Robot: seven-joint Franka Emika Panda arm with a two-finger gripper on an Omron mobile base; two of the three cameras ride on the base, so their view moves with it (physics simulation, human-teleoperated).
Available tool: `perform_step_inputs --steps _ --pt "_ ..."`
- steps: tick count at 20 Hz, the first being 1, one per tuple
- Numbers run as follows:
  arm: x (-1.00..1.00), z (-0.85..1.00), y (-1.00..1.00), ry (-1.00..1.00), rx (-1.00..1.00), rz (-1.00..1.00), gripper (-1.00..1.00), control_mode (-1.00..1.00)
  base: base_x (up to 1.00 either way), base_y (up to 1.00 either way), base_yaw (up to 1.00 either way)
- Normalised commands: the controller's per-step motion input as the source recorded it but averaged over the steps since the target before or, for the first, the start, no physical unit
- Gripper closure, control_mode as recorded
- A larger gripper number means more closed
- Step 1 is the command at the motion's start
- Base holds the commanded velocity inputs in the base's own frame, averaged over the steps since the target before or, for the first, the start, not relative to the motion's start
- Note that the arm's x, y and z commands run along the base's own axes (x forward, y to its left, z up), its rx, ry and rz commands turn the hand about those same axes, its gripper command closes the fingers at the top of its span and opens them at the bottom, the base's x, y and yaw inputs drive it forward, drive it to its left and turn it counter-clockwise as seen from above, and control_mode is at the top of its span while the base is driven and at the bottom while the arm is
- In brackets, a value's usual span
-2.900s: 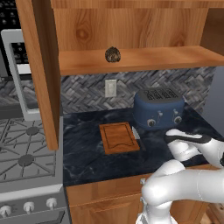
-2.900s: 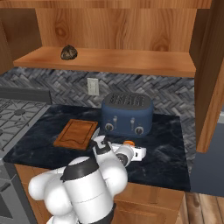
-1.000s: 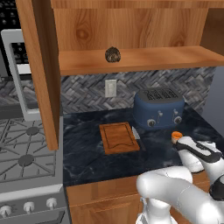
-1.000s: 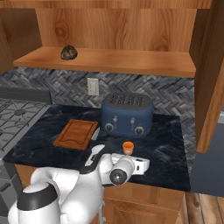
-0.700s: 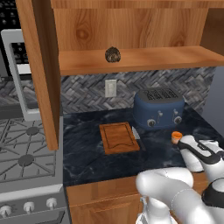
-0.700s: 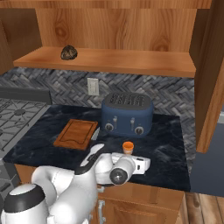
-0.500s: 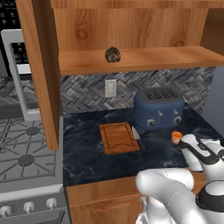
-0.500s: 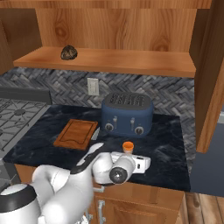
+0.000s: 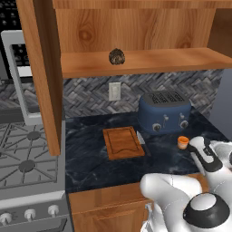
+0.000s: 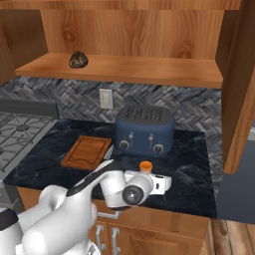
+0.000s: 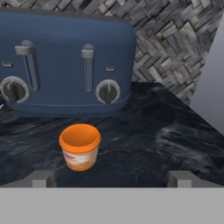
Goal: Pick the bread, place it on the cutting board, pick the jam, place it on the counter, and close the cabinet.
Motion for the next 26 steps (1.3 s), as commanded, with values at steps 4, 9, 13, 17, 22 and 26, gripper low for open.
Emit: perform_step_inputs --steps 4,9,13,17,22,26 --pt "-0.13 0.27 0.0 0.05 0.0 0.0 -1.0 -1.0 0.0 0.0 0.0" --pt "-0.16 0.22 0.0 0.06 0.0 0.0 -1.0 -1.0 0.0 0.0 0.0" --pt "-0.16 0.24 0.01 0.05 0.0 0.0 -1.0 -1.0 0.0 0.0 0.0" --pt "-0.14 0.31 0.04 0.02 0.0 0.0 -1.0 -1.0 0.0 0.0 0.0" --pt "-0.16 0.37 0.07 0.0 0.0 0.0 -1.0 -1.0 0.0 0.0 0.0" --pt "-0.19 0.41 0.04 0.0 0.0 0.0 -1.0 -1.0 0.0 0.0 0.0"
